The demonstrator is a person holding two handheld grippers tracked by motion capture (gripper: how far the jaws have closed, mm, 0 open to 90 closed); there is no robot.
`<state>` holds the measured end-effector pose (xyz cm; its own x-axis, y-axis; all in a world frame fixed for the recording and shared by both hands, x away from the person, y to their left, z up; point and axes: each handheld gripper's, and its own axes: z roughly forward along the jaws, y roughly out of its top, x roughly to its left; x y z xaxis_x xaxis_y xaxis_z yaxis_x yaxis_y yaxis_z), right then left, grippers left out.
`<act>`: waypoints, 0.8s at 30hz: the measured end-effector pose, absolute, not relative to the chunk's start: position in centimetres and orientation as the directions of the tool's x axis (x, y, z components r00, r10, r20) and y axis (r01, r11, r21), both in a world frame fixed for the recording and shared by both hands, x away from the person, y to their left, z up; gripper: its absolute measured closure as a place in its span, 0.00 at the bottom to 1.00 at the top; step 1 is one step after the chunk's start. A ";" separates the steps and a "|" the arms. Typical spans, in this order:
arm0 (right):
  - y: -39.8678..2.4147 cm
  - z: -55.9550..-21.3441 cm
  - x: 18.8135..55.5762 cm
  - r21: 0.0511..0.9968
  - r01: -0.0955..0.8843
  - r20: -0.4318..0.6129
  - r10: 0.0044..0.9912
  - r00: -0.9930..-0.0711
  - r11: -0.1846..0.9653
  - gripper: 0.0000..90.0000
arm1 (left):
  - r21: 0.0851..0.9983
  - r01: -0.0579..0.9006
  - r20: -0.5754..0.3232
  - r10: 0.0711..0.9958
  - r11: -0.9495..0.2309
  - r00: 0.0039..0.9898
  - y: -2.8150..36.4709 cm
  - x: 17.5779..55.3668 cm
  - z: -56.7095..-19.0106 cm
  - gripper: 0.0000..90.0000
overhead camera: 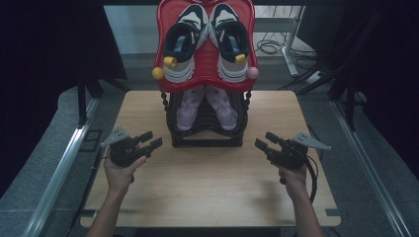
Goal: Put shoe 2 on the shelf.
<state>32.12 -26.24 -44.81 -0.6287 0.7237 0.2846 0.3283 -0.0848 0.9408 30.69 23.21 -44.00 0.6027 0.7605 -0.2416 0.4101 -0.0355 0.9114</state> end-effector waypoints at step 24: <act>-26.3 -50.3 30.6 0.895 0.446 0.285 0.756 -0.590 0.010 0.44 | 0.847 0.530 -0.309 0.783 -0.031 0.539 24.1 28.8 -49.9 0.50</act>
